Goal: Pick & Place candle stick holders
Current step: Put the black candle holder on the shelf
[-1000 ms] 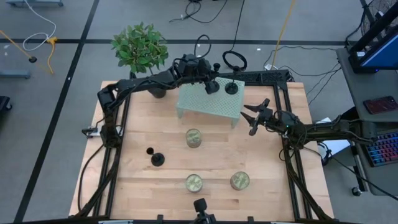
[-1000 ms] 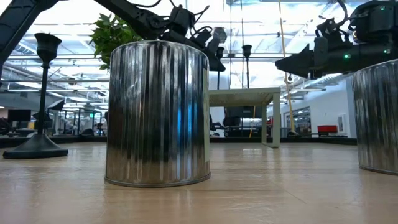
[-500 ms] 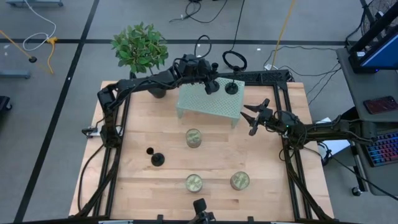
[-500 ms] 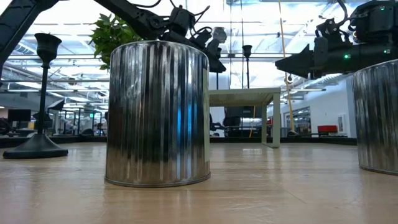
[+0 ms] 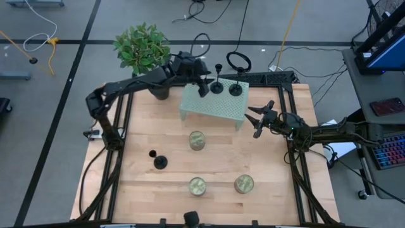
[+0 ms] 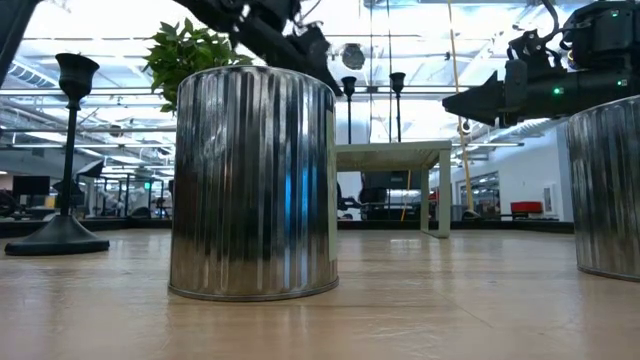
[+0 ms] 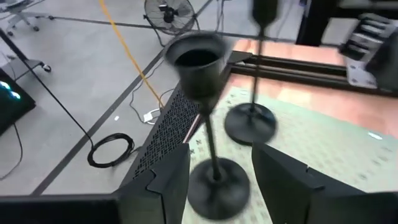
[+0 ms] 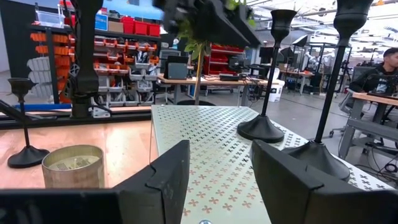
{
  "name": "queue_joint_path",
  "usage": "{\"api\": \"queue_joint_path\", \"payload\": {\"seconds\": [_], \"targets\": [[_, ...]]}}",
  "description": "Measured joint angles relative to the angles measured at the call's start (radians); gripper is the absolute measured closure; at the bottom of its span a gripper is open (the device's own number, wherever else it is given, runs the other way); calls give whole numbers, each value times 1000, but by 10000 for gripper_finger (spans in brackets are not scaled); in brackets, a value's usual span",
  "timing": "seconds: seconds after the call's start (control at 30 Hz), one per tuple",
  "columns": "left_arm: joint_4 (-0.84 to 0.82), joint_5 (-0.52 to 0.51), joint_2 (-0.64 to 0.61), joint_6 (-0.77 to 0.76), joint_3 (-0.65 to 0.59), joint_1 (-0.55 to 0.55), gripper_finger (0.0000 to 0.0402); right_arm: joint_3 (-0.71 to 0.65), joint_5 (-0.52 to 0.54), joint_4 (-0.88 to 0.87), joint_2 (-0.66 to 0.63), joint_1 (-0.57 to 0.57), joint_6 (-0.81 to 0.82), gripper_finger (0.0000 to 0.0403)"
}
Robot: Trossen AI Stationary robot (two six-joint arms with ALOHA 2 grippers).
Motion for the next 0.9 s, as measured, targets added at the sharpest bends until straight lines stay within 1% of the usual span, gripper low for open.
{"api": "queue_joint_path", "payload": {"seconds": [0.1,0.27,0.4,0.47,0.57,0.7,0.8,0.9], "targets": [[-96,0,-67,49,0,-19,216,0,0,0,0,0,-1,238],[-317,5,-184,143,0,-58,215,0,0,1,0,0,-19,238],[-490,40,-272,193,0,-102,215,0,0,5,0,0,-38,238],[-559,50,-311,170,0,-121,215,0,0,9,0,0,-55,238],[-662,53,-363,46,0,-145,215,0,0,13,0,0,-67,238],[-759,50,-419,3,0,-185,215,0,0,17,0,0,-94,238],[-773,50,-454,41,-3,-227,215,0,0,30,0,0,-113,238],[-733,49,-499,62,-54,-272,215,0,0,34,0,0,-115,238]]}}
